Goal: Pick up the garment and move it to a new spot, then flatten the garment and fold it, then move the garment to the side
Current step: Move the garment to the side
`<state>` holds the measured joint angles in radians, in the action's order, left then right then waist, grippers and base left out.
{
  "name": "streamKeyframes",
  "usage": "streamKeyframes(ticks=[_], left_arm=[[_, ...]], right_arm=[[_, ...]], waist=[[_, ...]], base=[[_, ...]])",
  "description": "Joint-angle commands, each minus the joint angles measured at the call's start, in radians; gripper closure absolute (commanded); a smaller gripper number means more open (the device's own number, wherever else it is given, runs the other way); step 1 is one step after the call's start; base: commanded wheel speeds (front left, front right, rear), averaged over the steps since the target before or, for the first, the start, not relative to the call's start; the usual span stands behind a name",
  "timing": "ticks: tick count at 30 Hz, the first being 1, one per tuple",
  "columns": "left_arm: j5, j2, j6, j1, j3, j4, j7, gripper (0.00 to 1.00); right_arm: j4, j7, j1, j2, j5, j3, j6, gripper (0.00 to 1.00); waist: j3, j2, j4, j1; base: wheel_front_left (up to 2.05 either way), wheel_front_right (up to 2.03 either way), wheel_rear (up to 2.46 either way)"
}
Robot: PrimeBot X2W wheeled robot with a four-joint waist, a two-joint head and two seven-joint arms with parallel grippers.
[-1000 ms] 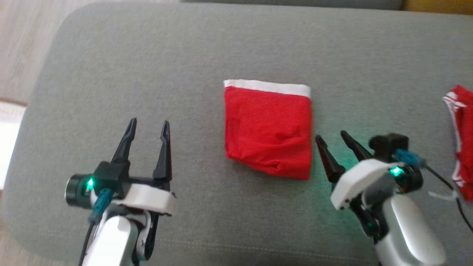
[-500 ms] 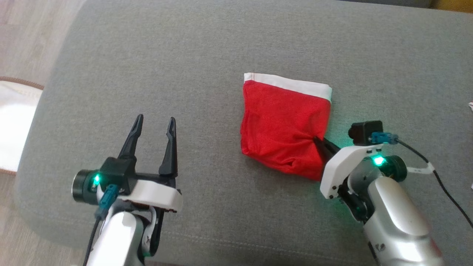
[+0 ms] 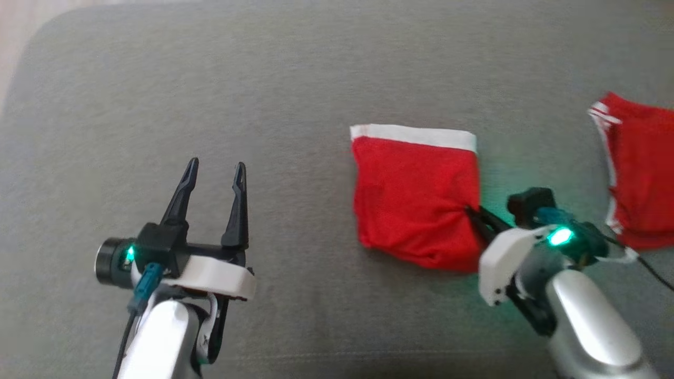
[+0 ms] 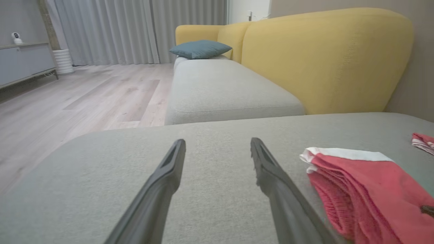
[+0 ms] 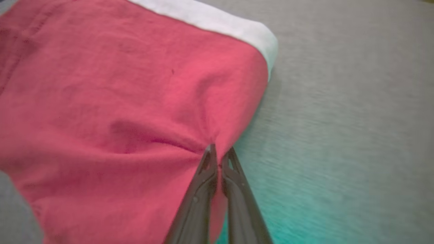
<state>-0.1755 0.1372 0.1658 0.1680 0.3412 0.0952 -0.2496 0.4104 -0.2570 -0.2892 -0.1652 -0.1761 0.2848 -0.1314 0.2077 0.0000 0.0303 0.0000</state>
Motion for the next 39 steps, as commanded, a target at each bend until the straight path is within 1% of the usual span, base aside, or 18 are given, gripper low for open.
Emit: streamKeyframes(ticks=[1, 4, 7, 10, 16, 21, 23, 24, 29, 33, 39], left_arm=[[0.014, 0.018, -0.003, 0.025, -0.039, -0.04, -0.012, 0.0], [0.018, 0.02, -0.008, 0.031, -0.031, -0.042, -0.012, 0.0], [0.02, 0.021, -0.017, 0.043, -0.021, -0.038, -0.012, 0.0], [0.023, 0.021, -0.023, 0.059, -0.011, -0.027, -0.012, 0.0], [0.026, 0.018, -0.026, 0.084, 0.0, -0.019, -0.012, 0.0], [0.031, 0.018, -0.035, 0.105, 0.015, -0.016, -0.012, 0.0], [0.036, 0.021, -0.04, 0.118, 0.022, -0.018, -0.011, 0.0], [0.042, 0.026, -0.047, 0.134, 0.028, -0.02, -0.011, 0.0], [0.051, 0.032, -0.057, 0.167, 0.041, -0.021, -0.009, 0.0], [0.057, 0.033, -0.062, 0.192, 0.051, -0.024, -0.007, 0.0], [0.064, 0.031, -0.066, 0.227, 0.063, -0.027, -0.005, 0.0]], right_arm=[[-0.045, -0.003, -0.006, -0.013, 0.002, 0.013, 0.001, 1.0], [-0.093, -0.025, 0.016, -0.069, 0.001, -0.007, 0.001, 1.0], [-0.122, -0.039, 0.021, -0.113, -0.009, -0.024, 0.001, 1.0], [-0.137, -0.035, 0.004, -0.146, -0.012, -0.036, 0.001, 1.0], [-0.157, 0.011, -0.074, -0.217, 0.0, -0.061, 0.001, 1.0], [-0.131, 0.026, -0.131, -0.295, 0.011, -0.139, 0.001, 1.0], [-0.107, 0.026, -0.143, -0.318, 0.009, -0.189, 0.001, 1.0], [-0.083, 0.029, -0.155, -0.328, 0.002, -0.238, 0.001, 1.0], [-0.025, 0.058, -0.189, -0.318, 0.004, -0.343, 0.001, 1.0], [0.005, 0.087, -0.21, -0.307, 0.016, -0.397, 0.001, 1.0], [0.028, 0.123, -0.237, -0.286, 0.039, -0.449, 0.001, 1.0]], waist=[[0.0, 0.0, -0.058, 0.0], [0.006, 0.0, -0.112, 0.0], [0.015, 0.0, -0.151, 0.0], [0.031, 0.0, -0.175, 0.0], [0.055, 0.0, -0.206, 0.0], [0.084, 0.0, -0.208, 0.0], [0.102, 0.0, -0.208, 0.0], [0.121, 0.0, -0.21, 0.0], [0.163, 0.0, -0.219, 0.0], [0.196, 0.0, -0.223, 0.0], [0.238, 0.0, -0.219, 0.0]], base=[[0.0, 0.0, 0.0], [0.0, 0.0, 0.0], [0.0, 0.0, 0.0], [0.0, 0.0, 0.0], [0.0, 0.0, 0.0], [0.0, 0.0, 0.0], [0.0, 0.0, 0.0], [0.0, 0.0, 0.0], [0.0, 0.0, 0.0], [0.0, 0.0, 0.0], [0.0, 0.0, 0.0]])
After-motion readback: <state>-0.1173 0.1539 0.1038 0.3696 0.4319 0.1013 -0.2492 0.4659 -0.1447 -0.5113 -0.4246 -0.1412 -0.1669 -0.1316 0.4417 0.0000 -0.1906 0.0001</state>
